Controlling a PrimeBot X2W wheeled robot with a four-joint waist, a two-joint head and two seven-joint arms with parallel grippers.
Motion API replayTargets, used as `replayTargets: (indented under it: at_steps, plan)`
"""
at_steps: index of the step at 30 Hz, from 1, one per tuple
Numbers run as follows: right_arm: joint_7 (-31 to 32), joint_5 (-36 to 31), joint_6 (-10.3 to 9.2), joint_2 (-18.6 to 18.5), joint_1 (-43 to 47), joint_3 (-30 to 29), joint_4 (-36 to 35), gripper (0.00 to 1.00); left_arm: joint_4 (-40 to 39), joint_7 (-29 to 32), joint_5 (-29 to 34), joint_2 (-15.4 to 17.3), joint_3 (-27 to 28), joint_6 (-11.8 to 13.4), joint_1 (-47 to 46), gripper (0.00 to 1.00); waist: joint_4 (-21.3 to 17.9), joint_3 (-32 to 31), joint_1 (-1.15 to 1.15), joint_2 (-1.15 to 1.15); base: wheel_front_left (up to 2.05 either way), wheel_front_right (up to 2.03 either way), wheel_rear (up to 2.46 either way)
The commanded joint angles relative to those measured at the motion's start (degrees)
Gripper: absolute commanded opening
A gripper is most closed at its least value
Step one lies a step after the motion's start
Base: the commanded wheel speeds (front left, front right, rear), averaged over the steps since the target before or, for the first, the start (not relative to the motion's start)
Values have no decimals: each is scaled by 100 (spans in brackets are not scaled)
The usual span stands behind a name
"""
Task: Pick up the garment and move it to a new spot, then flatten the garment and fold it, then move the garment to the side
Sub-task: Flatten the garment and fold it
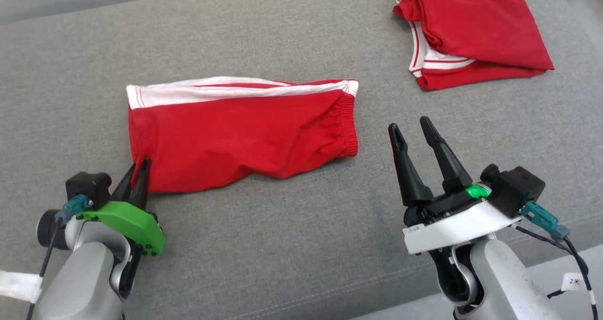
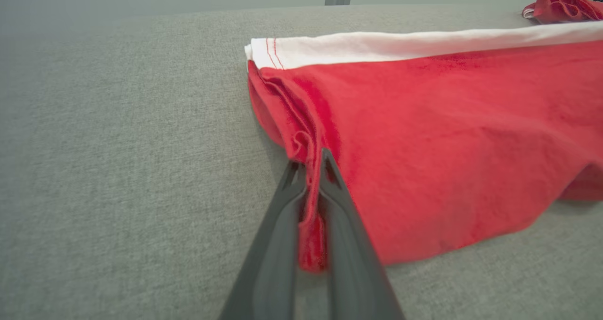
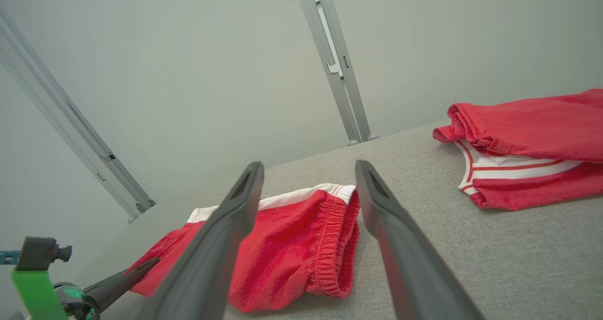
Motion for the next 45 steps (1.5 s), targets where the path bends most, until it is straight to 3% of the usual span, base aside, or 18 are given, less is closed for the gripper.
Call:
replayTargets:
  at_steps: [1,16,17,18,19,25,32,45]
  plan:
    - [-23,11,0,-3,97,-35,40,100,-94,11,114,-69,106,26,201,0,234,-241,0,0,0,0,0]
    - [-23,42,0,-122,184,32,194,100,-222,11,674,-637,631,-95,843,0,508,-473,0,0,0,0,0]
    - [-23,43,0,-125,185,39,202,100,-236,11,715,-647,688,-95,841,4,519,-477,0,0,0,0,0]
    - [-23,46,0,-127,186,53,212,100,-258,11,769,-661,746,-93,844,47,528,-482,0,0,0,0,0]
    - [-23,47,0,-129,189,62,224,100,-279,10,796,-694,787,-97,868,100,538,-493,0,0,0,0,0]
    - [-23,67,0,-107,217,115,300,100,-622,10,1093,-832,1133,-82,1012,100,602,-582,0,0,0,0,0]
    - [-23,-102,0,-87,242,84,359,100,-1646,10,1903,-1039,1763,172,1487,100,673,-748,0,0,0,0,0]
    - [-23,-544,0,61,609,-630,433,100,-3128,10,2641,-1364,2590,433,2654,100,918,-1207,0,0,0,0,0]
